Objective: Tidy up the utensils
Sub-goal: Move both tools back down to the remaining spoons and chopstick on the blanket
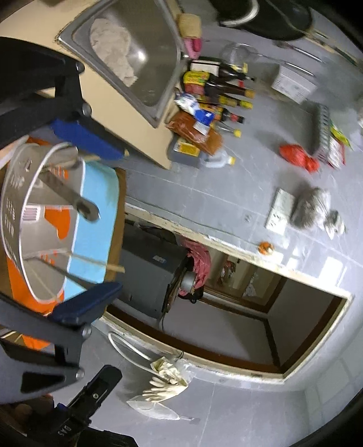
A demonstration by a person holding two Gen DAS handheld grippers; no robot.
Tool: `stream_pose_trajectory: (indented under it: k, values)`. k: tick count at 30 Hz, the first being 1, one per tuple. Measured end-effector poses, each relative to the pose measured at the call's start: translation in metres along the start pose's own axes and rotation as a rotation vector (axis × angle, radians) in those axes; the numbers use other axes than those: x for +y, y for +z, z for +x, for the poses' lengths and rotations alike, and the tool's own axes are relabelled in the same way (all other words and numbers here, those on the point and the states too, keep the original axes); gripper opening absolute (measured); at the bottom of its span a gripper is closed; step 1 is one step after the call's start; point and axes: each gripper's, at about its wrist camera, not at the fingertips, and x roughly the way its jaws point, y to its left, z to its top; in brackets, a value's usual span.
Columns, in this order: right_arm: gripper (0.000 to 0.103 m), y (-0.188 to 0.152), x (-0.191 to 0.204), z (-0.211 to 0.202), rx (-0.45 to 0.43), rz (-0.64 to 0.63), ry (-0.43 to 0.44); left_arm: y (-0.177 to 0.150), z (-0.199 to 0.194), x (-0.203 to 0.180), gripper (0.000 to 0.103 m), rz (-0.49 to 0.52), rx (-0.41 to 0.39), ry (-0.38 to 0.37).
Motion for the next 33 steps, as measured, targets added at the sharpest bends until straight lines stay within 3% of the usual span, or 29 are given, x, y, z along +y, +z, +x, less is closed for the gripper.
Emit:
stream_pose_trajectory:
  k: [3, 6, 18, 24, 33]
  values:
    - [0.093, 0.008, -0.01, -0.021, -0.048, 0.009, -0.046, 0.004, -0.007, -0.02, 0.102, 0.025, -0.023, -0.006]
    - [0.1, 0.015, -0.022, -0.043, -0.086, 0.006, -0.102, 0.005, -0.011, -0.041, 0.102, 0.055, -0.033, -0.017]
    - [0.101, 0.023, -0.076, -0.124, -0.148, 0.019, -0.301, -0.02, -0.013, -0.126, 0.103, 0.149, -0.035, -0.115]
    - [0.101, 0.012, -0.12, -0.15, -0.099, 0.066, -0.363, -0.045, -0.001, -0.164, 0.103, 0.171, 0.037, -0.202]
    - [0.101, -0.03, -0.19, -0.156, 0.045, 0.189, -0.404, -0.085, 0.032, -0.197, 0.103, 0.202, 0.177, -0.219]
